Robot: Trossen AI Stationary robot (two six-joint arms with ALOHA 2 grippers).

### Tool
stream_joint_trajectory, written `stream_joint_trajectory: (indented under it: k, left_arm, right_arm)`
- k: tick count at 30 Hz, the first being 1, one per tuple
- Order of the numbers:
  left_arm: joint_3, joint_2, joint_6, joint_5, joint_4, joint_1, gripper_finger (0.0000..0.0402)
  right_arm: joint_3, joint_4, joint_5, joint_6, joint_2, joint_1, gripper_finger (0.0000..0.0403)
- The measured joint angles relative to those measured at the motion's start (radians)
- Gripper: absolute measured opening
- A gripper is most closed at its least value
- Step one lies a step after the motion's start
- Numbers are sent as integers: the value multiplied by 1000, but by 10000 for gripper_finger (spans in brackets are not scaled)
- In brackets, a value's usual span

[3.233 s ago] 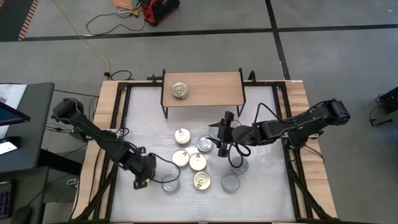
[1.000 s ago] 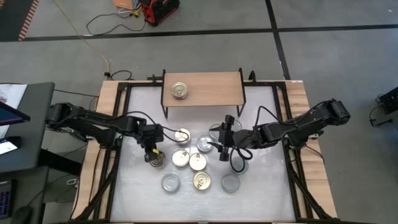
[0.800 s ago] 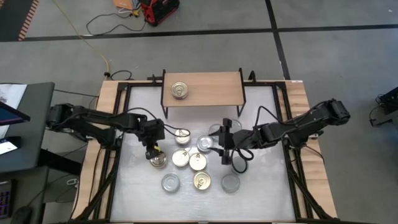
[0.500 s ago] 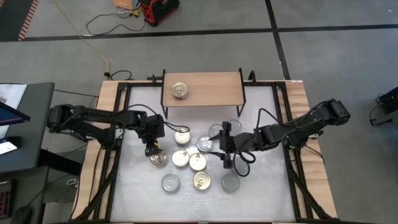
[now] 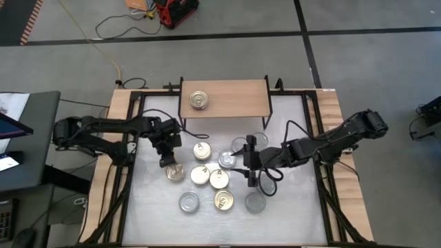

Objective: Stack canned seafood by type on shelf
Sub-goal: Stack the blue tuna can on top of the blue tuna can

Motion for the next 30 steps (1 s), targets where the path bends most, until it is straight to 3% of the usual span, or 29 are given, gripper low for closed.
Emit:
stream_joint_trajectory:
  k: [6,11,18,22,25,30]
  left_arm:
    - [0,7,67,63,1,20,0]
    - [1,8,65,58,1,16,0]
    - [22,-27,35,-129,-1,-83,0]
    - [57,-60,-16,-182,0,-147,0]
    - [64,-68,-53,-203,0,-183,0]
    - [64,-67,-57,-302,-2,-257,0]
  right_arm:
    - [0,0,0,-1,0,4,274]
    - [0,0,1,-3,0,3,274]
    - [0,0,5,5,0,0,274]
    - [0,3,27,-24,0,11,274]
    - [0,80,106,-109,48,49,274]
    - [32,220,118,-153,202,92,274]
